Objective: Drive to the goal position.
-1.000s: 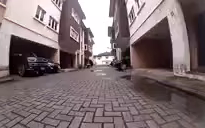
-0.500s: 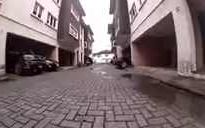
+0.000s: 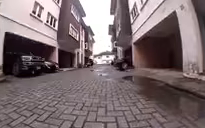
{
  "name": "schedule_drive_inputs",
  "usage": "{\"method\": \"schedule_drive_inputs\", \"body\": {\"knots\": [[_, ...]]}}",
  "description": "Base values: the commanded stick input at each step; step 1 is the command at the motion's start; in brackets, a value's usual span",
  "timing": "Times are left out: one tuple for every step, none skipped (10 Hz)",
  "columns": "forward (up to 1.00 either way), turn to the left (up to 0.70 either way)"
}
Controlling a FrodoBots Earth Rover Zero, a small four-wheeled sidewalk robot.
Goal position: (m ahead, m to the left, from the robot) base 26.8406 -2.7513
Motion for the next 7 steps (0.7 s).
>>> {"method": "schedule_drive_inputs", "body": {"knots": [[0.50, -0.50], [0.50, -0.09], [0.50, 0.00], [0.50, 0.00], [0.50, 0.00], [0.50, 0.00], [0.50, 0.00]]}}
